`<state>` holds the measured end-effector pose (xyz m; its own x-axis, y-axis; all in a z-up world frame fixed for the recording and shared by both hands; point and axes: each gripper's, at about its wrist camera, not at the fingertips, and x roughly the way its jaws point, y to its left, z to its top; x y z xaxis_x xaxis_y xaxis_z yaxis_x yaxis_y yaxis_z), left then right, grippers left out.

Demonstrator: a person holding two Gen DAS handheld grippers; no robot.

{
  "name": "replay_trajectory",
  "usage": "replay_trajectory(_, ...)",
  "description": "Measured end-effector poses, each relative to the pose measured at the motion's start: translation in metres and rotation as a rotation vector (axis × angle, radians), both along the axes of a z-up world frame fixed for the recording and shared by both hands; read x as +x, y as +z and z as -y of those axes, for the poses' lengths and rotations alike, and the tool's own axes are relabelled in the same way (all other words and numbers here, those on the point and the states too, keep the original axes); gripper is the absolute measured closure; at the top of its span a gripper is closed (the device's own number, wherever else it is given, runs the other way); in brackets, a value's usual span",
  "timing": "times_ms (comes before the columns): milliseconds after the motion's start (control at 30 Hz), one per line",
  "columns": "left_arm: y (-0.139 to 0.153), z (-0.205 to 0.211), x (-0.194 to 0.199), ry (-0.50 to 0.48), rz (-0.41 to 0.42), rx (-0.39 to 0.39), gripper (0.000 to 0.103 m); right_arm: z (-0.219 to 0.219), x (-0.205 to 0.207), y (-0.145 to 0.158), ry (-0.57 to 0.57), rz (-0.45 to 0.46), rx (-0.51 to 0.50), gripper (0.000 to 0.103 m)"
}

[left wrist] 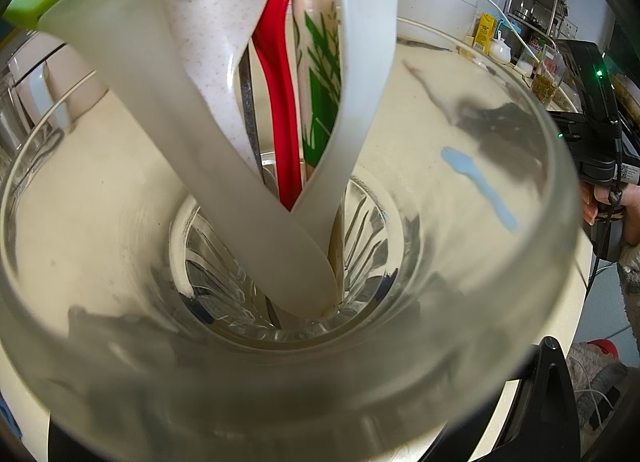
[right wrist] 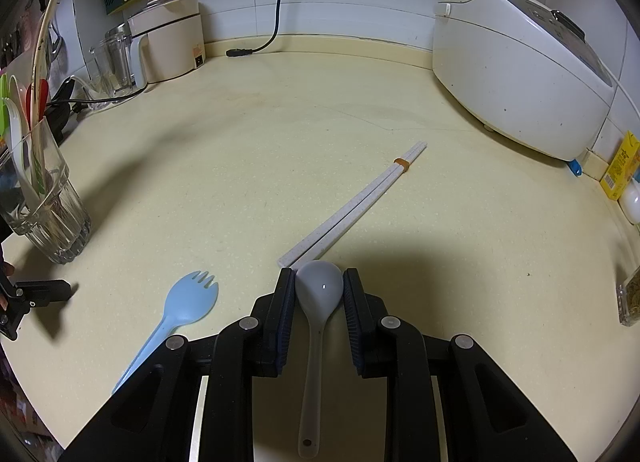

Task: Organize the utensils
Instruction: 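Carry the white spoon with the right gripper over the held glass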

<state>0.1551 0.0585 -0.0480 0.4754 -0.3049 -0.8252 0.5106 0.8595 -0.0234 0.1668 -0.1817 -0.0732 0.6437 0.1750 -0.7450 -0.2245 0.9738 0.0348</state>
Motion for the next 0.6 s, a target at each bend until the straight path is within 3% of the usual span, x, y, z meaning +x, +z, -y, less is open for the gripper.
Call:
replay_trajectory(267,0.001,0.0,0.0,0.0,-0.001,-0.003,0.001,0.001,0.0,0.0,-0.002,-0.001,0.009,0.079)
replay_trajectory(433,0.001,-0.001,0.0,0.0,-0.001,-0.004,0.001,0.006,0.001,0.0,-0.006,-0.006,0.077,0.079)
replay_trajectory(600,0.001,-0.001,0.0,0.0,-0.001,-0.003,0.001,0.0,-0.007,0.019,0.014,0.069,0.114,0.079)
